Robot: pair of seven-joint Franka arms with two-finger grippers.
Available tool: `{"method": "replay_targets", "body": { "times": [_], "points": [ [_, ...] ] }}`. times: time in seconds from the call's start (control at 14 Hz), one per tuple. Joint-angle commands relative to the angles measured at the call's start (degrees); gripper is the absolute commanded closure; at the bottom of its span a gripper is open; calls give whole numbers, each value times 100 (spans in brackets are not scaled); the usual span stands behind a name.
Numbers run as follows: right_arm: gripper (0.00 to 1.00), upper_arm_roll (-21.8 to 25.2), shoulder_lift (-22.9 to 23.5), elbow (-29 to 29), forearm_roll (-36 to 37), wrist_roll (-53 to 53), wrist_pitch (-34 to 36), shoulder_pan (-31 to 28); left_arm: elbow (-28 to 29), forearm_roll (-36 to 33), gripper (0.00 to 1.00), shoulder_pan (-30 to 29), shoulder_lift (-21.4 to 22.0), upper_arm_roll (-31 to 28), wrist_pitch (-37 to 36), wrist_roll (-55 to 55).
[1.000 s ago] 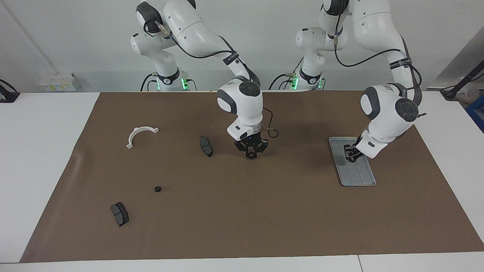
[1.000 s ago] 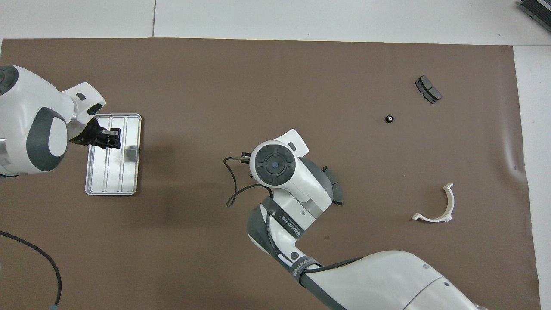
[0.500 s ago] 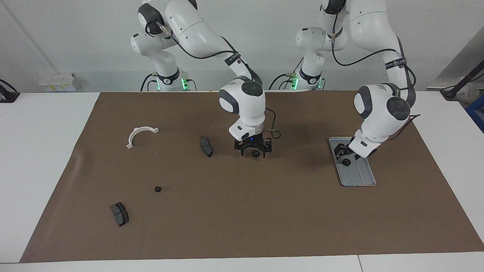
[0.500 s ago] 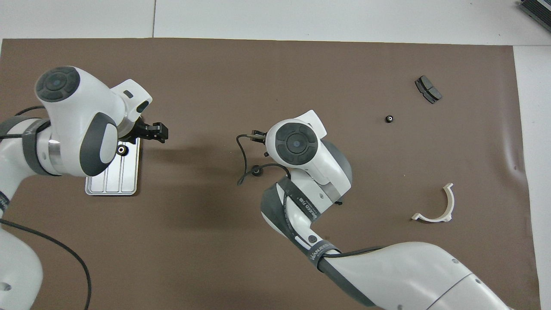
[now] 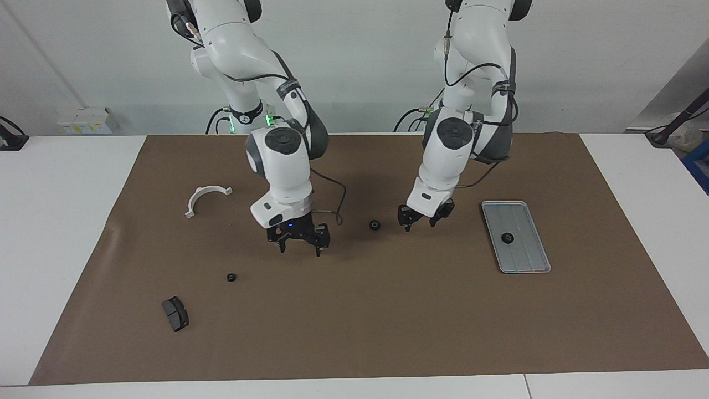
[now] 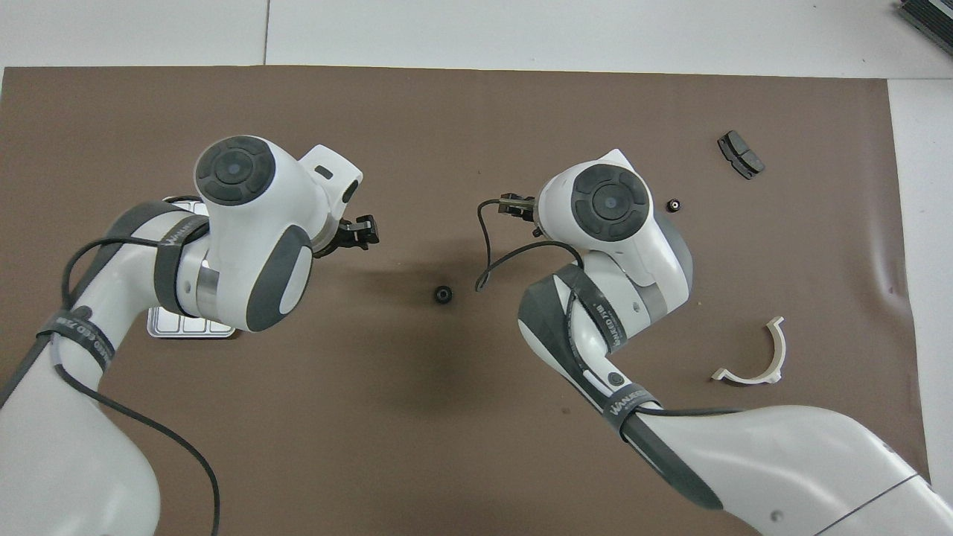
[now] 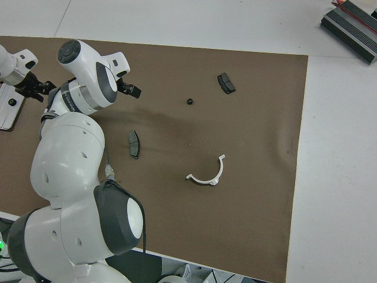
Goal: Pick bearing gear from pile to tray
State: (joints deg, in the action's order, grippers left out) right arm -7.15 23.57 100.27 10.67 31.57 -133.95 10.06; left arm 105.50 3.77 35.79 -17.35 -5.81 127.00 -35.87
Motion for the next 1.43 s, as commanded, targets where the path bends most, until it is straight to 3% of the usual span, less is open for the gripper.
{"method": "replay_targets", "body": {
  "times": [0.0, 0.29, 0.36, 0.5, 0.57, 1.0, 1.21, 1.36],
  "points": [
    [0, -102, -10, 133, 58, -571, -70, -468, 85, 1, 28, 367, -277, -96, 570, -385],
    [0, -111, 192, 124, -73, -1275, -140, -996, 181, 1, 35, 473, -313, -87, 651, -386],
    [2, -111, 244, 124, -187, -1406, -149, -1032, 251, 1, 35, 534, -339, -87, 659, -395],
    [20, -111, 359, 89, -442, -1592, -166, -1181, 269, 10, 35, 736, -531, -96, 729, -430],
    [25, -111, 429, 80, -504, -1645, -323, -1199, 269, 1, 36, 754, -593, -96, 747, -552],
    [32, -102, 579, 150, -513, -1680, -536, -1252, 331, 1, 43, 781, -576, -87, 730, -746],
    [41, -94, 535, 168, -513, -1680, -378, -1252, 375, 10, 64, 807, -550, -78, 703, -746],
    [56, -94, 526, 177, -513, -1680, -334, -1269, 384, 10, 76, 807, -550, -78, 703, -746]
  ]
}}
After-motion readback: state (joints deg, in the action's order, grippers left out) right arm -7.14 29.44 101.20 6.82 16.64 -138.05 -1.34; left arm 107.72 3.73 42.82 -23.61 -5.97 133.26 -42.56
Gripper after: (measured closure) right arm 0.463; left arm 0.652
